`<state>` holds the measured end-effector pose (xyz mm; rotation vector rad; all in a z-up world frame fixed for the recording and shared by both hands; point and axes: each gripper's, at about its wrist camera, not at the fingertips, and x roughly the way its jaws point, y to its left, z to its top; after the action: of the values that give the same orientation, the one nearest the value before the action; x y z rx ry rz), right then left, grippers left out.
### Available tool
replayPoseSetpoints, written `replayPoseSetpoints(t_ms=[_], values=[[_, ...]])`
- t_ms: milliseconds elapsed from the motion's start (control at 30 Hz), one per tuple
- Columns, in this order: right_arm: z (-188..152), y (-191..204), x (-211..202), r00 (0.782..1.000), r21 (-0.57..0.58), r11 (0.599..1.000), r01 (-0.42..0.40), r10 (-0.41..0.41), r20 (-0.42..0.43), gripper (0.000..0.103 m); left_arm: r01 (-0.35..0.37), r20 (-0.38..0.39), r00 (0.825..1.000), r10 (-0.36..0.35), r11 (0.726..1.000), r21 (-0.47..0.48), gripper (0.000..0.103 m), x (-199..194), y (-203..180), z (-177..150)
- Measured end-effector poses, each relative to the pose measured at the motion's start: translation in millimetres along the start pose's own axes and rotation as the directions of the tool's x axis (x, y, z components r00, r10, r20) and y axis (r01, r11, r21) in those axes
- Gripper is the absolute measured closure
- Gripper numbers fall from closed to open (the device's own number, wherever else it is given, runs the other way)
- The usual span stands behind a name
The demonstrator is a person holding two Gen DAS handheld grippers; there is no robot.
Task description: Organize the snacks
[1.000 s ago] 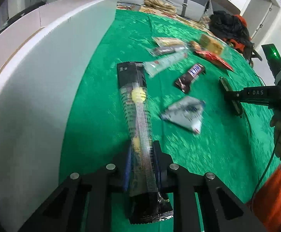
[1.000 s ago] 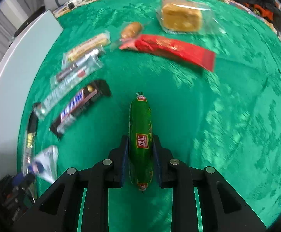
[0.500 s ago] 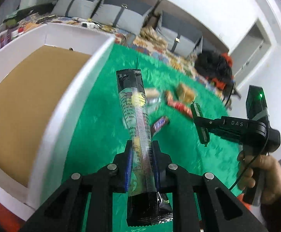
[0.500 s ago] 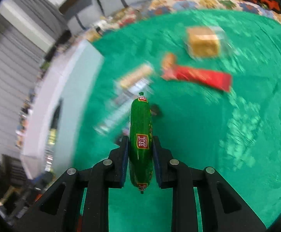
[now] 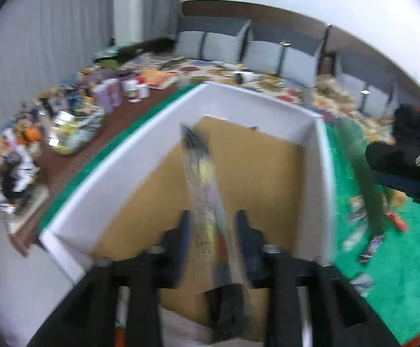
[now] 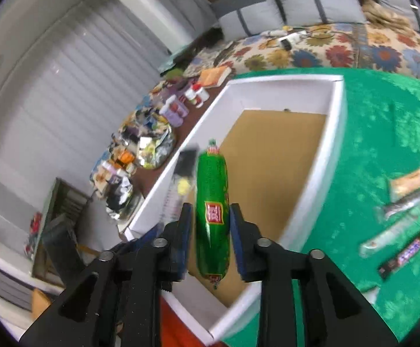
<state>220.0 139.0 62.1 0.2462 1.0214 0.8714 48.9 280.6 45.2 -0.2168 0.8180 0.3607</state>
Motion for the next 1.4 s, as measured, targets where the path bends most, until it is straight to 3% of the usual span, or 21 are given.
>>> replayPoseSetpoints(t_ms=[33,100,333,567,1000,1267,1400], values=[[-1.7,0.2,5.7,1.000,0.002,1.000,0.007,-0.007,-0.002,0.041,-0.029,0.013,1.000,0.029,1.000,-0.003,0.022,-1.3,3.2,-1.0],[-11.8,-1.3,-0.2,0.999,0.010,1.000,0.021,-0.021,0.024,0.041,-0.077,0.065,0.995,0.077,0.997,-0.006,0.010,-8.2,4.8,-4.4],[-29.9,-40.2,-30.0,0.977,-0.027,0.981,0.194,-0.191,0.093,0.040,-0.107,0.085,0.991,0.103,0.993,0.047,0.009,-13.3,-14.8,-9.4],[-48.9,-91.9,-56.7,0.955,0.030,0.959,0.283,-0.285,0.077,0.040,-0.093,0.118,0.990,0.082,0.992,0.088,0.009,-33.4,-47.3,-5.4],[-72.1,-120.2,-73.0,0.949,0.085,0.950,0.301,-0.307,0.068,0.040,-0.102,0.158,0.984,0.081,0.986,0.129,0.009,-52.1,-67.2,1.8],[-88.2,-127.5,-74.0,0.952,0.070,0.952,0.299,-0.303,0.047,0.040,-0.105,0.156,0.984,0.082,0.984,0.143,0.009,-56.1,-71.3,-2.0],[-104.4,-135.7,-78.5,0.949,0.007,0.949,0.315,-0.315,0.025,0.040,-0.087,0.147,0.987,0.066,0.987,0.138,0.009,-59.8,-69.2,-6.2]])
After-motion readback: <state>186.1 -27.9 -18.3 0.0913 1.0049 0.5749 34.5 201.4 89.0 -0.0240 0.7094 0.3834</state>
